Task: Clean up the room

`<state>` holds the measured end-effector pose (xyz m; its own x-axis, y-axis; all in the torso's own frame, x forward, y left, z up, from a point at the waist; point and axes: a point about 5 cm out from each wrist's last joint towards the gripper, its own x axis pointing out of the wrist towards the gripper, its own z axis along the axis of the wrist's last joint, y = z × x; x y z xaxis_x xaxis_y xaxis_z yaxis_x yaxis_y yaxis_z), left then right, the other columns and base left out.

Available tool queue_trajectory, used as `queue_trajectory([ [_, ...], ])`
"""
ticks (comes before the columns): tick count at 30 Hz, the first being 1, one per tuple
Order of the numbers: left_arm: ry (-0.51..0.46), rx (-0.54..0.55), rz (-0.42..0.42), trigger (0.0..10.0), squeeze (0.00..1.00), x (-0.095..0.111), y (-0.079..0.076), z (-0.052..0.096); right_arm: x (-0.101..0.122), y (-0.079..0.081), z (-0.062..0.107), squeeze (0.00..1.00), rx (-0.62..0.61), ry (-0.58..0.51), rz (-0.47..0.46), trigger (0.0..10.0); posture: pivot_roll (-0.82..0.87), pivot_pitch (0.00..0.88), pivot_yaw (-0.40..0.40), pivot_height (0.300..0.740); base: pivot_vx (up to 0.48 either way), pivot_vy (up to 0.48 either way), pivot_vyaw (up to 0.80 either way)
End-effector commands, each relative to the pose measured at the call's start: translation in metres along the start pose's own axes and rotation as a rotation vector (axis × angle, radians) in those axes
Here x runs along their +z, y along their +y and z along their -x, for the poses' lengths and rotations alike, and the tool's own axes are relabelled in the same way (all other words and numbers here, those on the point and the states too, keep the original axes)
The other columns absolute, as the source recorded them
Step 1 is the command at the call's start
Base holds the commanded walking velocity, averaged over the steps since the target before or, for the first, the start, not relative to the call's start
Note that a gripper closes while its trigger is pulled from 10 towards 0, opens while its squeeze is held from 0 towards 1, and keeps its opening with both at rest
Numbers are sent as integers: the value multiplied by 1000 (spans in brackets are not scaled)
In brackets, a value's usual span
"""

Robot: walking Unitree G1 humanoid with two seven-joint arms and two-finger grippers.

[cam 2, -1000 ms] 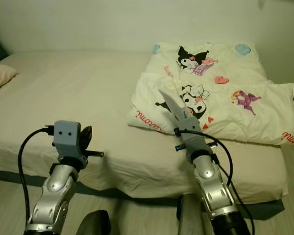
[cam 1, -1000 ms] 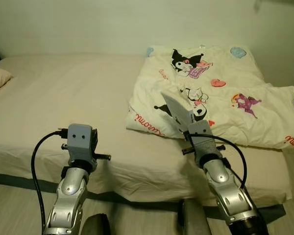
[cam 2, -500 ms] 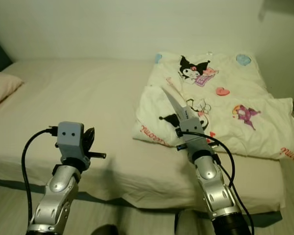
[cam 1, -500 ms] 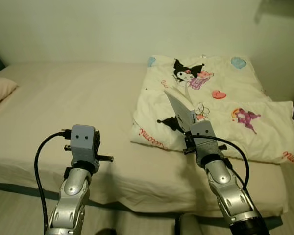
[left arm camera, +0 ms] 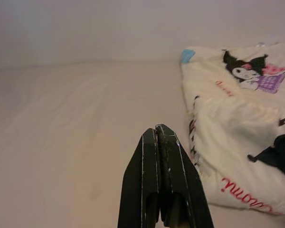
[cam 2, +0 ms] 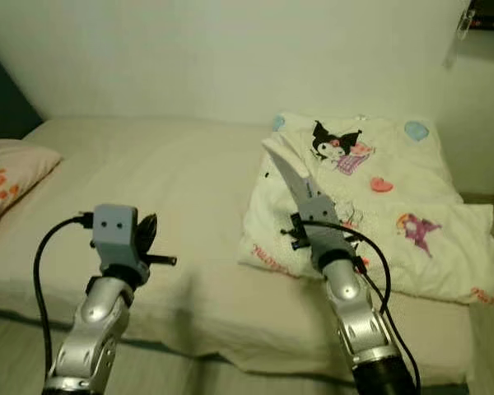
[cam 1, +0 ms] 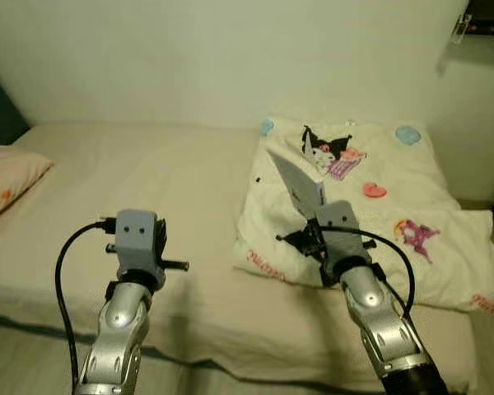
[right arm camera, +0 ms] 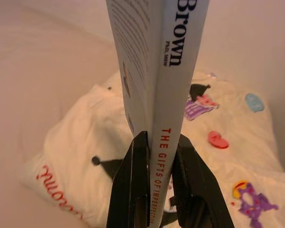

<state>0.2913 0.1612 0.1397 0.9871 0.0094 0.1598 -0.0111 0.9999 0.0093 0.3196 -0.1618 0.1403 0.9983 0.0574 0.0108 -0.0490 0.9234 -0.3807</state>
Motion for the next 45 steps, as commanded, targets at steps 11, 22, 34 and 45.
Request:
queue_trajectory([
  [11,145,11,12,10000,0,-26,10,4,-8,8,-4,0,-20,53,-44,10000,-95,83,50,740,0,0,0],
  [22,146,13,23,10000,0,-21,14,-4,-2,12,-17,0,22,53,-93,10000,-82,75,51,740,0,0,0],
  [34,182,3,7,10000,0,-23,13,-14,-14,12,-15,0,1,121,-193,10000,-73,48,51,740,0,0,0],
  [45,214,-20,-10,10000,0,-31,5,-10,-19,13,-11,0,37,145,-199,10000,-88,65,48,740,0,0,0],
])
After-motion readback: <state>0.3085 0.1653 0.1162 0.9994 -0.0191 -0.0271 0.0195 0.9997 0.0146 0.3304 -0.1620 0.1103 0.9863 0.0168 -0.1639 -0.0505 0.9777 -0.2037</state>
